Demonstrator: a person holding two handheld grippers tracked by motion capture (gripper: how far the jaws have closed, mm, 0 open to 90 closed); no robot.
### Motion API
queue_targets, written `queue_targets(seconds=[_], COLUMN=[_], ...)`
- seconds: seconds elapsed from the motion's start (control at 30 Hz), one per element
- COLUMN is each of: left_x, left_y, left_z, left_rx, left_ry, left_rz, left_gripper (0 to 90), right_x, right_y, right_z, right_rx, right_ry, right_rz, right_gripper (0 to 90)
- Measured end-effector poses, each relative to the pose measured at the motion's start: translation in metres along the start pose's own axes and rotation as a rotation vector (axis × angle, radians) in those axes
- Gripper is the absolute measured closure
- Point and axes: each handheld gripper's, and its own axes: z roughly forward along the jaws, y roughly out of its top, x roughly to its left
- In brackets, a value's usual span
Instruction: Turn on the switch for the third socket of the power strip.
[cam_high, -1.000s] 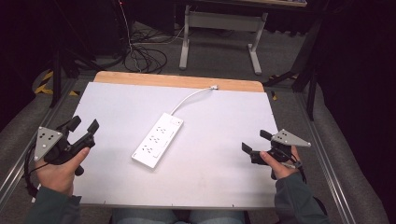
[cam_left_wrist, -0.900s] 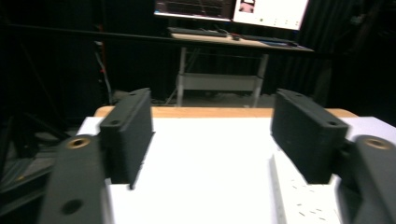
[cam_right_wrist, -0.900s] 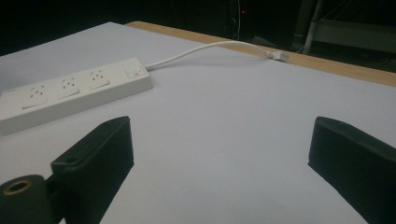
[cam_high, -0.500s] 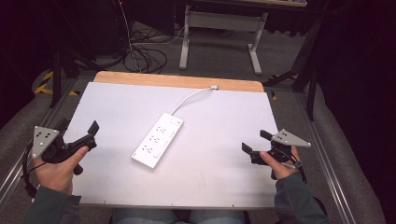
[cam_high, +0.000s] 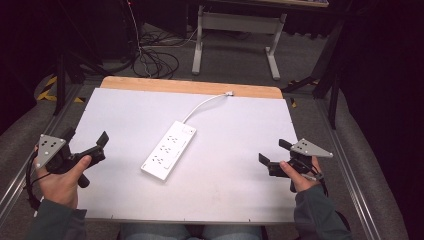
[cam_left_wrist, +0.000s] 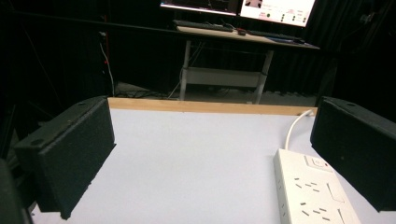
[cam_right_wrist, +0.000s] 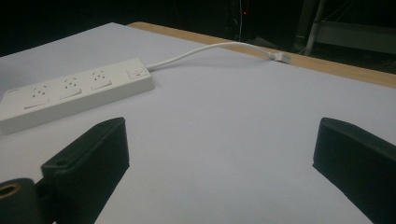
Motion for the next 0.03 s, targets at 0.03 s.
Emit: queue_targets(seconds=[0.03], left_x=[-0.0001], left_y=[-0.0003], left_z=[0.0002], left_rx=[-0.001], left_ry=[-0.002], left_rz=[0.002], left_gripper=[0.3], right_x=[0.0], right_y=[0.0], right_z=[0.0], right_rx=[-0.001], right_ry=[0.0], right_rz=[-0.001], right_gripper=[3.9])
